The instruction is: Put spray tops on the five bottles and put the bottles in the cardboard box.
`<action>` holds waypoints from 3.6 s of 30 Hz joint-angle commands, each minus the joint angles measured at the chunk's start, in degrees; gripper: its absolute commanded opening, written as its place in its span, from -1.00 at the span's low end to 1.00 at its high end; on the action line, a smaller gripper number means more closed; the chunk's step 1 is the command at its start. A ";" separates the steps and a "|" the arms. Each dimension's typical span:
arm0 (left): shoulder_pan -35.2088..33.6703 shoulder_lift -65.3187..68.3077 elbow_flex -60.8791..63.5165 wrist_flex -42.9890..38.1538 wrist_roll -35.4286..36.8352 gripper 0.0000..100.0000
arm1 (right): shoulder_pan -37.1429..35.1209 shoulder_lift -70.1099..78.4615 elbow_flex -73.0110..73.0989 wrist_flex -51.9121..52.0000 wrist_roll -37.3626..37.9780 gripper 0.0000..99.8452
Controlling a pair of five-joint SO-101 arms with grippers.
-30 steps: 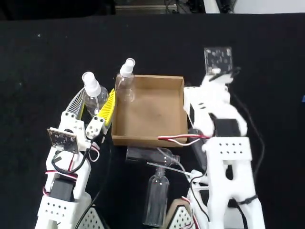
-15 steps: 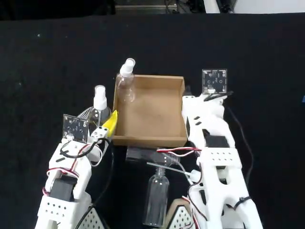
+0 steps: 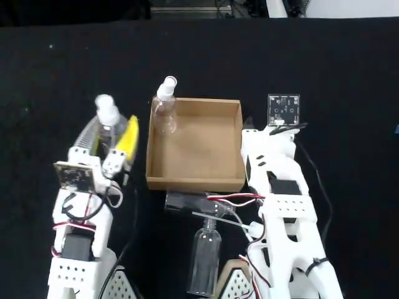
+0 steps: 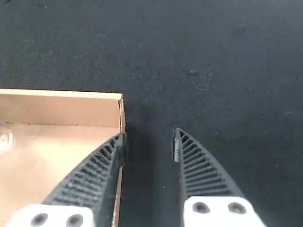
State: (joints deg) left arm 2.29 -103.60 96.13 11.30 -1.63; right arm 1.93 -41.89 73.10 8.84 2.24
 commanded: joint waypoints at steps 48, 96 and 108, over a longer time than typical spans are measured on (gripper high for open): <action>-49.71 91.08 -17.89 -61.63 -0.53 -0.94 | -1.93 0.22 0.75 -1.76 0.09 -0.72; -55.34 133.27 -21.93 -110.68 -0.09 -0.94 | -1.76 0.48 0.75 -3.43 0.09 -0.72; -54.02 118.15 -15.25 -100.13 0.09 -0.94 | -1.76 0.48 1.01 -3.43 0.09 -0.72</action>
State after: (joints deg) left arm -52.75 18.07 81.54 -94.46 -2.07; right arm 1.05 -41.89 74.33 7.08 2.24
